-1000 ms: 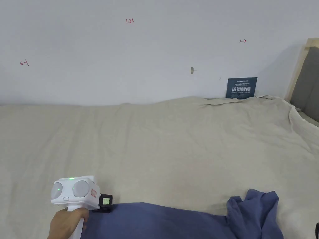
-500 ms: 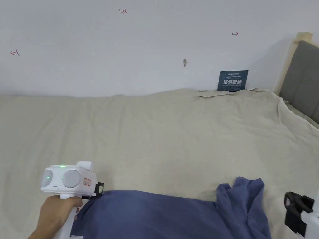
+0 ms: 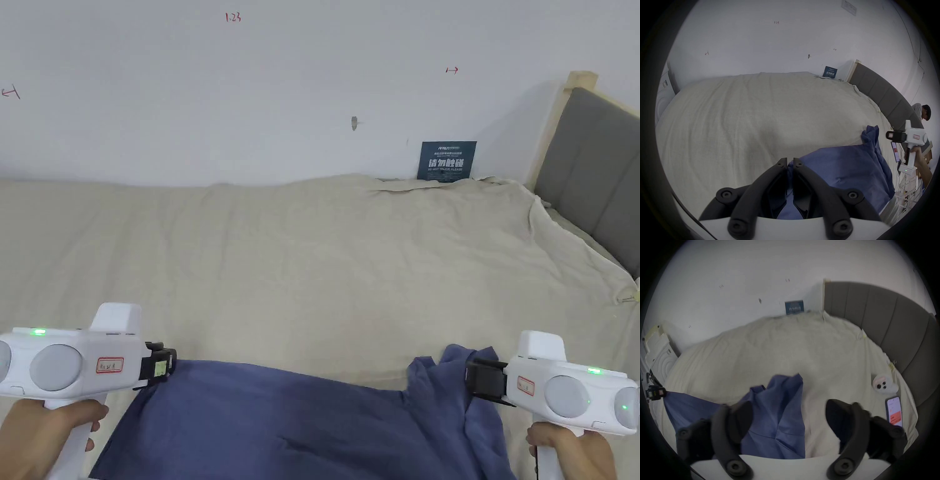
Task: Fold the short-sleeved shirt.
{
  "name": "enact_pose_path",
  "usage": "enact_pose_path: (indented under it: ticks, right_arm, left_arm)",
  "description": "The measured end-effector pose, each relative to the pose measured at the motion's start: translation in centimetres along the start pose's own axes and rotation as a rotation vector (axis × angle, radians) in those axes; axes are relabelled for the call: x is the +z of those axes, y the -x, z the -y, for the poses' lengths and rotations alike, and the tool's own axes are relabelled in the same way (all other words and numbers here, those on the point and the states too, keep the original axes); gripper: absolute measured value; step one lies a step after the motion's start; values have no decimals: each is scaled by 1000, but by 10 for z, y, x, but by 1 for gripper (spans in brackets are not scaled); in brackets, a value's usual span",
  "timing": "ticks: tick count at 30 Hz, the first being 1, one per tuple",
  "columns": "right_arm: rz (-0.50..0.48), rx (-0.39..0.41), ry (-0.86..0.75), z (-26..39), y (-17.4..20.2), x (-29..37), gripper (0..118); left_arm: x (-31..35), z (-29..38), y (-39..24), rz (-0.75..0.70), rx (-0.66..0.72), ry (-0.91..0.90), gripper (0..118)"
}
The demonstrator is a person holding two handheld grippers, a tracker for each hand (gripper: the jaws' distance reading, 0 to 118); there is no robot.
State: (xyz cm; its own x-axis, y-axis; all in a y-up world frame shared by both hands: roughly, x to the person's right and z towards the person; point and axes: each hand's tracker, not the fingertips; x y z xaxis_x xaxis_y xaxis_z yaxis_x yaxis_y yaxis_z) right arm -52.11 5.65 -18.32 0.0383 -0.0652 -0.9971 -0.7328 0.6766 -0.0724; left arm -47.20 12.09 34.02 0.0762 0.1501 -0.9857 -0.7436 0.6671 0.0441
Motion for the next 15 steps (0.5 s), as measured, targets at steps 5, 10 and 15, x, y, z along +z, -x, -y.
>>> enact_pose_path:
  ticks: [5,10,15]
  right_arm:
    - [41,21,95,9,12,-21,97]
    - [62,83,129,16,20,-34,93]
    - [54,74,114,24,10,-32,1]
  left_arm:
    - [-1,1,-1,4,-5,-2,2]
    - [-7,5,2,-2,7,2,2]
    - [-4,10,3,-8,22,0,2]
